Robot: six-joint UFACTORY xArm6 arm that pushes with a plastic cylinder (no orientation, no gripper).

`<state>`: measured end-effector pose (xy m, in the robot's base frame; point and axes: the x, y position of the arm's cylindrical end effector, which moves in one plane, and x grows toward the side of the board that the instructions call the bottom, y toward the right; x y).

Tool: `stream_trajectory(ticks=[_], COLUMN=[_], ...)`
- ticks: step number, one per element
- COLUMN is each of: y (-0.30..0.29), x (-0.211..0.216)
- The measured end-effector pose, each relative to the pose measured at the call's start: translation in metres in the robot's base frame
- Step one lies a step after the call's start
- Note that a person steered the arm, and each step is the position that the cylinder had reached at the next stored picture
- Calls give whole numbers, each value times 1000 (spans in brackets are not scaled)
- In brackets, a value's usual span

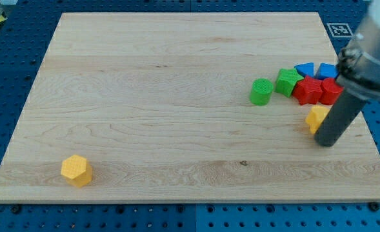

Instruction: Push a group of blocks to the left side of the board

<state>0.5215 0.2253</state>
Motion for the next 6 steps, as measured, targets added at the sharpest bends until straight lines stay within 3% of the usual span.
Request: stream_trajectory(ticks=[1, 2, 4, 5, 6], y=[-4, -20, 82, 57, -20], x=[-33, -38, -43, -72, -79])
